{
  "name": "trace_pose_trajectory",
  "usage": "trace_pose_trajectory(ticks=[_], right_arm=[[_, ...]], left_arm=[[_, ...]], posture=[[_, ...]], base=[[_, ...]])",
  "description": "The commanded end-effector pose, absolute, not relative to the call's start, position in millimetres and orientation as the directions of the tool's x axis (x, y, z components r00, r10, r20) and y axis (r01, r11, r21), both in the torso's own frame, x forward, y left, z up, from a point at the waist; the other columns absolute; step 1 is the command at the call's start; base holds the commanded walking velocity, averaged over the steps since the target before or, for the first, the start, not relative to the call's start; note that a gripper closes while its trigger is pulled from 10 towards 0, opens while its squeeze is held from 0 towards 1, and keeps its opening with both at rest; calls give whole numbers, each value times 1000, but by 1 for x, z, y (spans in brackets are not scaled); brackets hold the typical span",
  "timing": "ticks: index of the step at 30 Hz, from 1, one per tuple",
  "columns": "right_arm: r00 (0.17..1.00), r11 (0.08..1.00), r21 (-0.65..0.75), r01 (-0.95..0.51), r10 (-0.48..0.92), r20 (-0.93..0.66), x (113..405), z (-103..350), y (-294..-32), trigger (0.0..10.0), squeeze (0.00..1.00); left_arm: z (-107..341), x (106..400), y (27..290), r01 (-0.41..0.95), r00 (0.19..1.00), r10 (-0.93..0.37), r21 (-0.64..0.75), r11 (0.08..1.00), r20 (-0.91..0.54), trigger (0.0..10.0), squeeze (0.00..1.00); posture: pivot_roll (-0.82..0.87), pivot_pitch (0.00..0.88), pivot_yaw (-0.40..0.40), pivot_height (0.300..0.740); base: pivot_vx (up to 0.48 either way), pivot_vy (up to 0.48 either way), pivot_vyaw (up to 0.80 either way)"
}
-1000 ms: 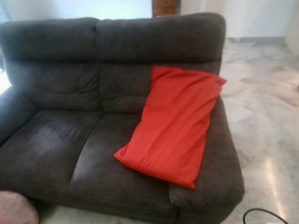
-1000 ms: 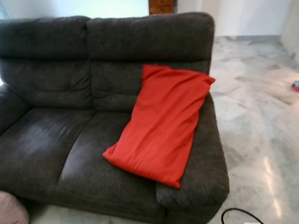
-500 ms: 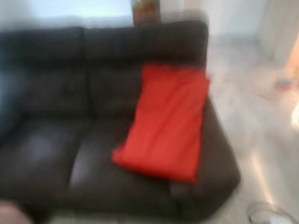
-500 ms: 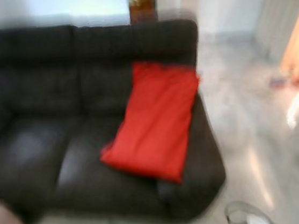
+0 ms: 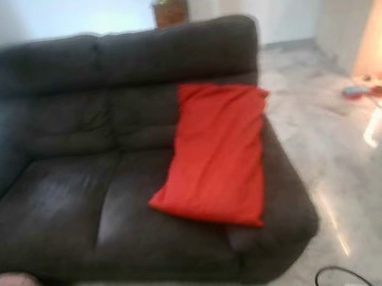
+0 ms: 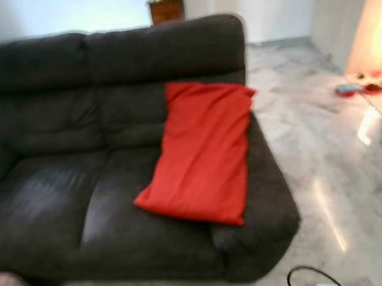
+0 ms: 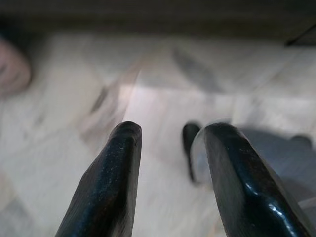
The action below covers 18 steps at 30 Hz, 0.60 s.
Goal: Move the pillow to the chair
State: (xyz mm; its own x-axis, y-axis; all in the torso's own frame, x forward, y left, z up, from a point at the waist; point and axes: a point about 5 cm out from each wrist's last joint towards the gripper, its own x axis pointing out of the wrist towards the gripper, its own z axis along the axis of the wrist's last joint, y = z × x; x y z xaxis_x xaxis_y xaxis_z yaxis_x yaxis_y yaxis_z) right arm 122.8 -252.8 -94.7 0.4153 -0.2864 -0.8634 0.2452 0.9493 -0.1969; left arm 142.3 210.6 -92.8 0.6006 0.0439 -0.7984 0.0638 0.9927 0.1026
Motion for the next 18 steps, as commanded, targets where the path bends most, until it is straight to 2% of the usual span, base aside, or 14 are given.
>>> trace_pose_trajectory(ticks=[1, 16, 18], right_arm=[[417, 951, -198, 239, -284, -864, 123, -94, -254, 10000, 0], [444, 964, -167, 209, -245, -862, 128, -93, -250, 10000, 0], [448, 968, -154, 197, -228, -864, 129, -94, -249, 10000, 0]], left_arm=[[-93, 140, 213, 58, 589, 56, 112, 992, -806, 10000, 0], [-92, 146, 209, 63, 608, 45, 105, 992, -792, 10000, 0], [-92, 147, 209, 63, 611, 45, 105, 993, -790, 10000, 0]], posture=[[56, 0, 6, 740], [56, 4, 3, 740], [56, 4, 3, 740]], base=[[0, 296, 0], [0, 293, 0], [0, 296, 450]])
